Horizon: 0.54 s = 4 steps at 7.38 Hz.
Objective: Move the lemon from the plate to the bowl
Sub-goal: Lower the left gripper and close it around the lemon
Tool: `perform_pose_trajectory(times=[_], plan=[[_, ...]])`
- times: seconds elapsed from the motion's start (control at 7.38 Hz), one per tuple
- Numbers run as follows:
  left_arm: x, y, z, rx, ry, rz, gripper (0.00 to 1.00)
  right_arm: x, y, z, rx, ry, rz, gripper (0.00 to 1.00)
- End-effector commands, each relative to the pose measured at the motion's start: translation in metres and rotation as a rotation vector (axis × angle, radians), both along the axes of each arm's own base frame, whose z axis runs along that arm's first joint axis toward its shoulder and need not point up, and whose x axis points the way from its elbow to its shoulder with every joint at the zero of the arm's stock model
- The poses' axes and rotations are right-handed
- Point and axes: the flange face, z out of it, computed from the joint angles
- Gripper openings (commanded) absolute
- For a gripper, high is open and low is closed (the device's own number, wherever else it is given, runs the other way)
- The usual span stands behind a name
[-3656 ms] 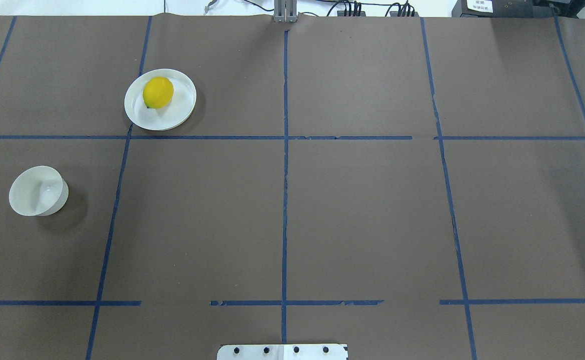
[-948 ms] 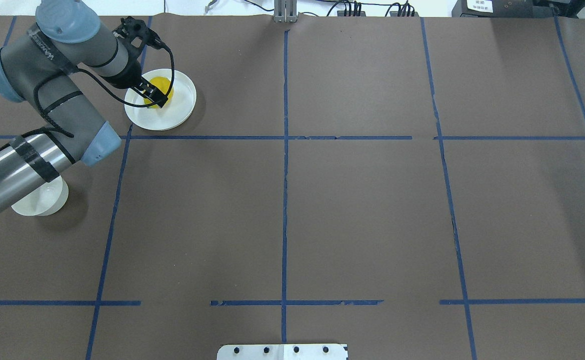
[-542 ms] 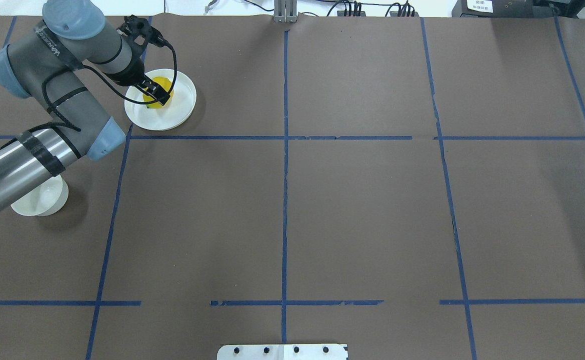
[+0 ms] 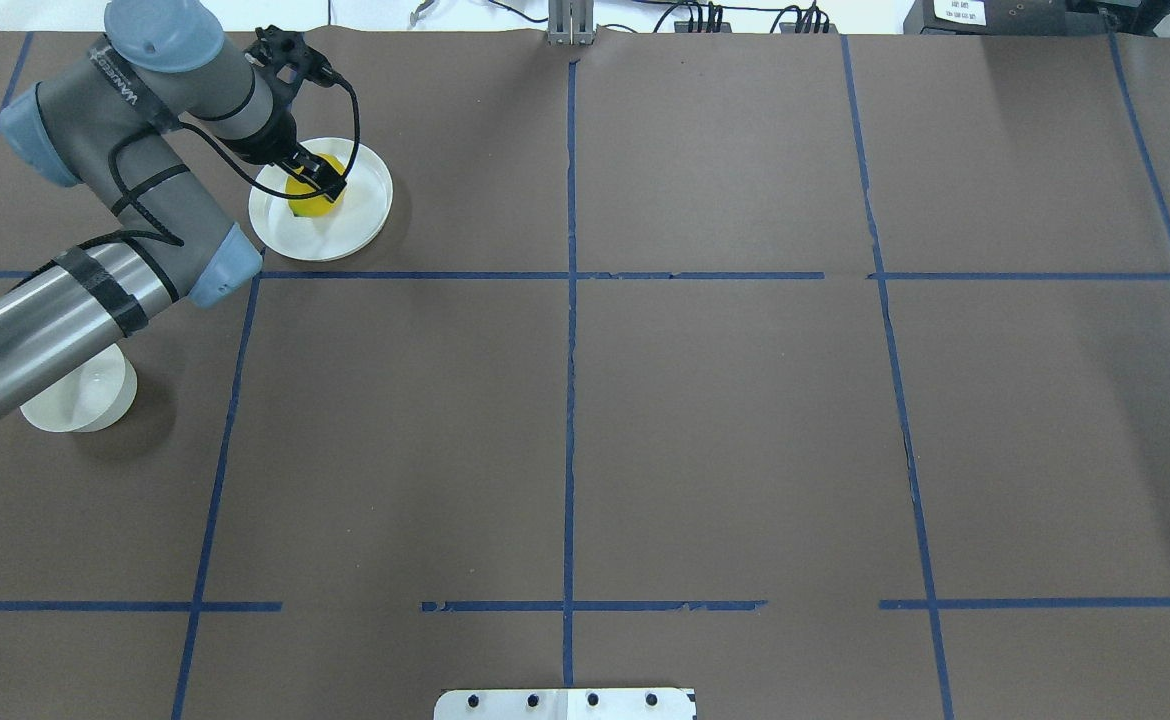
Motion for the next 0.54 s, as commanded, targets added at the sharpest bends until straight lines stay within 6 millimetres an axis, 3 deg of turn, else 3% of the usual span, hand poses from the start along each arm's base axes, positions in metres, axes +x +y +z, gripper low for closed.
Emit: perform_pose_trajectory(times=[0.0,0.14,0.41], plan=[[0.0091,-0.0094,0.0128,-0.011,0.026,-0.030,0.97,0.0000,0.0000,0.0000,0.000,0.000,0.000,1.00],[0.0108,-0.0096,0.0126,-0.016,0.028,-0.034,0.94,0.0000,0.0000,0.0000,0.000,0.000,0.000,1.00],[0.0129,-0.0083,0.0118,-0.017,0.030,-0.033,0.69,0.0000,0.0000,0.0000,0.000,0.000,0.000,1.00]])
